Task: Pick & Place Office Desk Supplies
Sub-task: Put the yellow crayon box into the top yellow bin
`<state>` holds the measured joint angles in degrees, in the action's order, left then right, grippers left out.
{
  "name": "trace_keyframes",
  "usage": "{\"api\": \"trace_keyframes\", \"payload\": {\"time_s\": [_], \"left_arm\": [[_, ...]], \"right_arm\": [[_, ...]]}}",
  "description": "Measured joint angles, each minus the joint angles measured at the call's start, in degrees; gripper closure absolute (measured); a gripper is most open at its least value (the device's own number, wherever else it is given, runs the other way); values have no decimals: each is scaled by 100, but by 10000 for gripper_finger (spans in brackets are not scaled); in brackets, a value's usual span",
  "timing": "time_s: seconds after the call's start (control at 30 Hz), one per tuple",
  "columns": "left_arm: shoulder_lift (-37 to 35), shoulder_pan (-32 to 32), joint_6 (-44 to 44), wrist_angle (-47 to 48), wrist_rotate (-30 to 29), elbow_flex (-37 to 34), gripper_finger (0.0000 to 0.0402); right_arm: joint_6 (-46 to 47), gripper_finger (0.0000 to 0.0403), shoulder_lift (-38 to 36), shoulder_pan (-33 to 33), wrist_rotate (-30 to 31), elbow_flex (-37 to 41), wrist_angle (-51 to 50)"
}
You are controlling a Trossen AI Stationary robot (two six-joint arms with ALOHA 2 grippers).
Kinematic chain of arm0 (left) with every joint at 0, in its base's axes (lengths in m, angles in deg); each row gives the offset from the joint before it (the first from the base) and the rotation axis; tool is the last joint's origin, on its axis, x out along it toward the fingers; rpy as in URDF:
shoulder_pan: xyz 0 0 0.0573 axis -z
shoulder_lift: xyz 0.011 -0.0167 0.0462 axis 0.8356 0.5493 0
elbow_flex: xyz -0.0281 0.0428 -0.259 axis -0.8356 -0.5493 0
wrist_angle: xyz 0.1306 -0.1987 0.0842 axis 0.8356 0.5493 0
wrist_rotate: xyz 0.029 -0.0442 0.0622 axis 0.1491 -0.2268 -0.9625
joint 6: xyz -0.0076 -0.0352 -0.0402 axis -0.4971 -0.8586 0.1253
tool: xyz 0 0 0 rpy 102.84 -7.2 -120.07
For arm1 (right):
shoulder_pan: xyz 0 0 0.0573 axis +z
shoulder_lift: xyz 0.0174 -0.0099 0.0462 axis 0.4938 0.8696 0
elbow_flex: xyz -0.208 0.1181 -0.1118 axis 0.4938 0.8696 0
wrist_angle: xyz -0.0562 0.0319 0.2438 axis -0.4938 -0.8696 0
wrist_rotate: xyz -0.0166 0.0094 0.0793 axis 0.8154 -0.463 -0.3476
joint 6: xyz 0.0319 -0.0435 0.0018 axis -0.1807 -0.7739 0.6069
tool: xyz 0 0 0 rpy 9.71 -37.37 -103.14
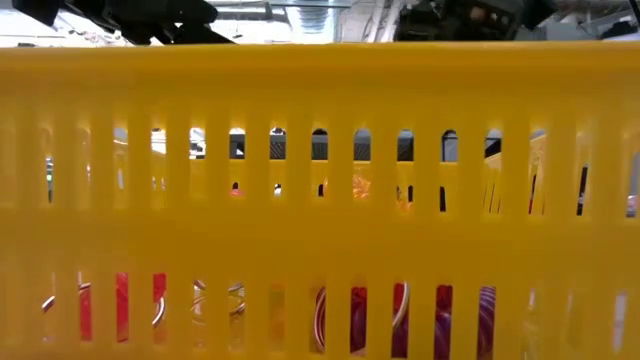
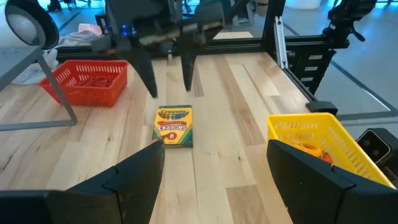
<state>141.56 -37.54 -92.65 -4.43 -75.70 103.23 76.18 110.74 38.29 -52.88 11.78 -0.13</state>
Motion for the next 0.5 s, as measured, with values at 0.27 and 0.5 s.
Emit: {"api": "trace_keyframes", "payload": {"time_s": [0.27, 0.5], "left_arm": [[-2, -1, 47, 101, 1, 1, 121], [-2, 9, 26, 333, 0, 2, 121]], "right_arm": [[-345, 133, 685, -128, 50, -1268, -1846], [-901, 133, 2038, -74, 70, -2313, -3217]]}}
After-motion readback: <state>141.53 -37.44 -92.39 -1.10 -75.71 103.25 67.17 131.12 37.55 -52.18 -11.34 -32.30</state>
